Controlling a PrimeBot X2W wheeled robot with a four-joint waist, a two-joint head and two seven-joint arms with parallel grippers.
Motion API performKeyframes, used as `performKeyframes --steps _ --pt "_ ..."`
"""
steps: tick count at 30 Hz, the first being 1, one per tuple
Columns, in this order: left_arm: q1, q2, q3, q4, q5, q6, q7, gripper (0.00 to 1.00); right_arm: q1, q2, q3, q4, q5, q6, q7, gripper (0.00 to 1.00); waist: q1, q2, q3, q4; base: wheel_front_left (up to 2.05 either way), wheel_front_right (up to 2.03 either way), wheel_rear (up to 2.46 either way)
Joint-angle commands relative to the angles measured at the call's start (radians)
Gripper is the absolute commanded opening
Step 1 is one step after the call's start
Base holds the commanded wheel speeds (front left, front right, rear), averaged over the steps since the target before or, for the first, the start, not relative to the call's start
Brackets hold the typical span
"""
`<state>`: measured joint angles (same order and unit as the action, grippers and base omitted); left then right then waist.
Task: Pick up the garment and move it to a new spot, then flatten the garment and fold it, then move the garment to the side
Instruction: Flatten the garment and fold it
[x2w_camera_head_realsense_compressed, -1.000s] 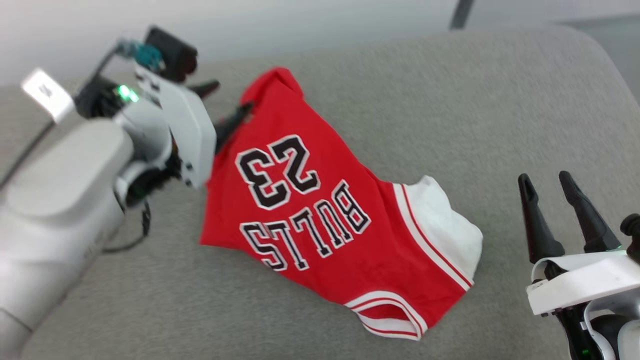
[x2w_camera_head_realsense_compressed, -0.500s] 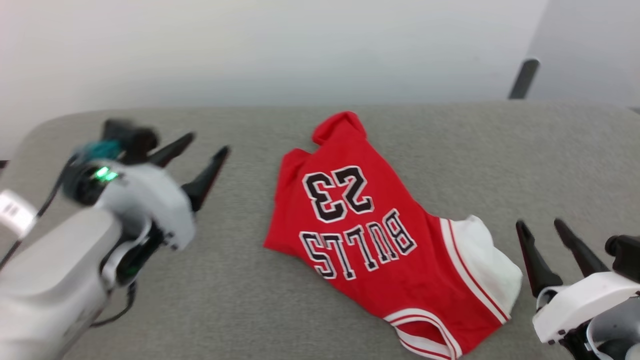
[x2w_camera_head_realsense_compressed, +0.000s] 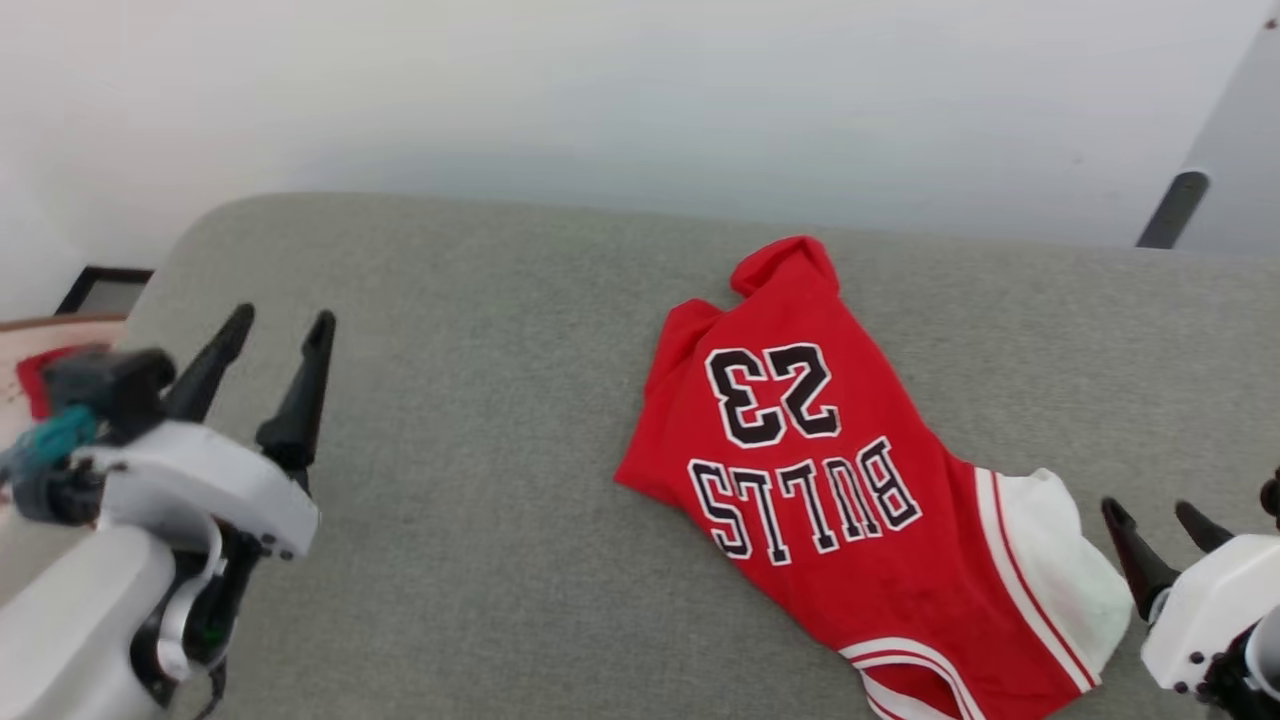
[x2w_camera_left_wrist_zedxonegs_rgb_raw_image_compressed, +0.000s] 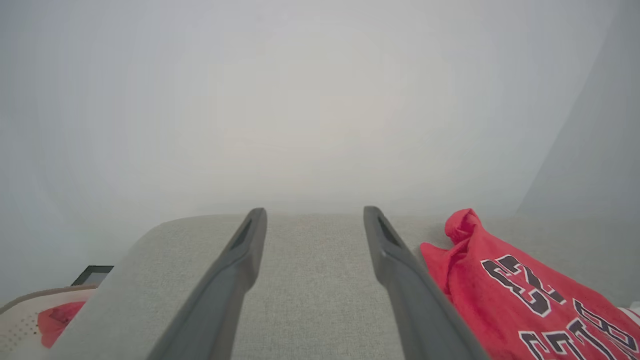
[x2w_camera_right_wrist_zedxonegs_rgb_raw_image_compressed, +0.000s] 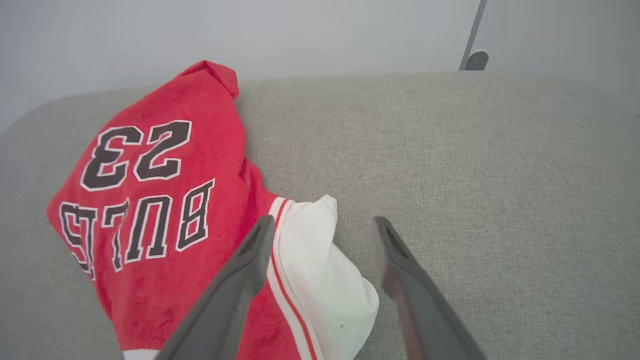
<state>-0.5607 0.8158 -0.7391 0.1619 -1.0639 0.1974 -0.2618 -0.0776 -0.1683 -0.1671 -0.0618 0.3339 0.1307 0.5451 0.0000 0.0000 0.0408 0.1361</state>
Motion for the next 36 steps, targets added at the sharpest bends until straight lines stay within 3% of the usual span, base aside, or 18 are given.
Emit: performKeyframes --steps 1,5,11,21,22,23,24,36 --pt "0.062 -0.015 0.043 -0.021 0.031 0.014 -0.001 1.0 -0.014 -0.008 -0.01 0.01 0.0 0.0 0.021 1.0 0.0 0.0 0.023 0.025 0.0 0.0 0.0" --pt "0.2 -0.06 0.212 -0.078 0.118 0.034 -0.002 1.0 -0.026 -0.016 -0.031 0.033 0.004 0.0 0.077 1.0 0.0 0.0 0.05 0.044 0.0 0.0 0.0" --pt "0.364 -0.168 0.412 -0.132 0.228 0.003 -0.002 1.0 -0.04 -0.017 -0.057 0.064 -0.009 0.0 0.154 1.0 0.0 0.0 0.096 0.072 0.0 0.0 0.0" --pt "0.477 -0.322 0.559 -0.137 0.322 -0.074 -0.002 1.0 -0.072 -0.001 -0.088 0.134 -0.048 0.0 0.25 1.0 0.0 0.0 0.149 0.107 0.0 0.0 0.0" --pt "0.484 -0.335 0.569 -0.137 0.332 -0.084 -0.003 1.0 -0.078 -0.001 -0.084 0.142 -0.048 0.0 0.255 0.85 0.0 0.0 0.151 0.109 0.0 0.0 0.0" --pt "0.49 -0.346 0.579 -0.135 0.341 -0.091 -0.003 1.0 -0.085 -0.002 -0.078 0.147 -0.05 0.0 0.256 0.25 0.0 0.0 0.153 0.109 0.0 0.0 0.0" --pt "0.496 -0.359 0.59 -0.132 0.348 -0.099 -0.002 1.0 -0.09 -0.004 -0.07 0.153 -0.05 0.0 0.259 0.0 0.0 0.0 0.155 0.11 0.0 0.0 0.0" --pt "0.545 -0.432 0.682 -0.109 0.409 -0.163 -0.003 1.0 -0.121 -0.044 -0.096 0.11 -0.052 0.0 0.257 0.0 0.0 0.0 0.123 0.074 0.0 0.0 0.0"
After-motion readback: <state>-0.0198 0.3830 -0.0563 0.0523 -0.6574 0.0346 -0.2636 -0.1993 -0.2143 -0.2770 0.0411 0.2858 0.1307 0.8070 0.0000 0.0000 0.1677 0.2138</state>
